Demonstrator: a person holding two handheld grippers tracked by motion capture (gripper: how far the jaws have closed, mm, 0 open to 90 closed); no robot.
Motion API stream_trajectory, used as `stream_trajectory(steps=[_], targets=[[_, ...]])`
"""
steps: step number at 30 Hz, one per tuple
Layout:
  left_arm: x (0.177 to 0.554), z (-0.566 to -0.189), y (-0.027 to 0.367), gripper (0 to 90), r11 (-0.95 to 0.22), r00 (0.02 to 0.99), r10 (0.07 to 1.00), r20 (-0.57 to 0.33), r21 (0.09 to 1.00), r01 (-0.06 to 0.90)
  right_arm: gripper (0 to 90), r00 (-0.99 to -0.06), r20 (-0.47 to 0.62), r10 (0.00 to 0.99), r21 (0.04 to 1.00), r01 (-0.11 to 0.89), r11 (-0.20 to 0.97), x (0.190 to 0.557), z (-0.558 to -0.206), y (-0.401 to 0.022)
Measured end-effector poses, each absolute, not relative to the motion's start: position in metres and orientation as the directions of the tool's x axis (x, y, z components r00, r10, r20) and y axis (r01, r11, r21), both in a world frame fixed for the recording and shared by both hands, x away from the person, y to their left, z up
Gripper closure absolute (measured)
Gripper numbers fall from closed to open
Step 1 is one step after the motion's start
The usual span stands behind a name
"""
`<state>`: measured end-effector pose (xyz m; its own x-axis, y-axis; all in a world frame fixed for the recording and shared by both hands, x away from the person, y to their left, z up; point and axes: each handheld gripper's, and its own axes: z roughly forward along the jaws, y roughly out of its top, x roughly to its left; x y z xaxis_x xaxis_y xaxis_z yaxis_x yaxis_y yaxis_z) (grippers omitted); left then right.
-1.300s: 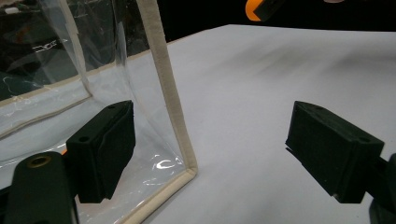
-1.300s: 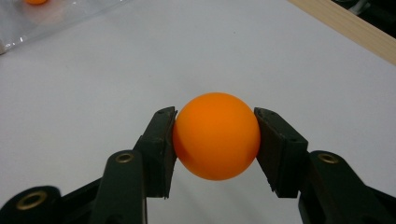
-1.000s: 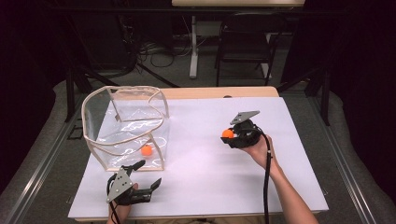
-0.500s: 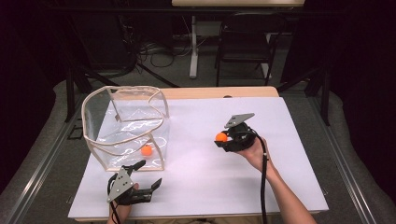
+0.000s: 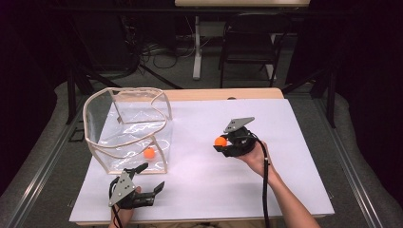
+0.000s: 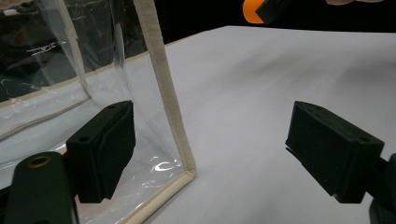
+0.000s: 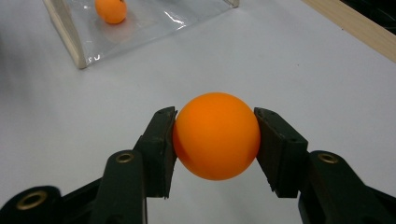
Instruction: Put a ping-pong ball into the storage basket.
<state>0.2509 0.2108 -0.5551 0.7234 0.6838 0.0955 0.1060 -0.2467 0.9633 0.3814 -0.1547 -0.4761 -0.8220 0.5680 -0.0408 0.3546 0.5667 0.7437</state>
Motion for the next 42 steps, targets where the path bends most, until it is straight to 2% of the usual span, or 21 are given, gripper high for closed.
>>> stream_trajectory(steps=[42], targets=[[0.250, -0.555, 0.211, 15.7, -0.250, 0.720, 0.686, 0.100, 0.963, 0.104, 51.2, -0.857, -0.065, 0.512, 0.776, 0.280, 0.566, 0.371, -0.468, -0.130]])
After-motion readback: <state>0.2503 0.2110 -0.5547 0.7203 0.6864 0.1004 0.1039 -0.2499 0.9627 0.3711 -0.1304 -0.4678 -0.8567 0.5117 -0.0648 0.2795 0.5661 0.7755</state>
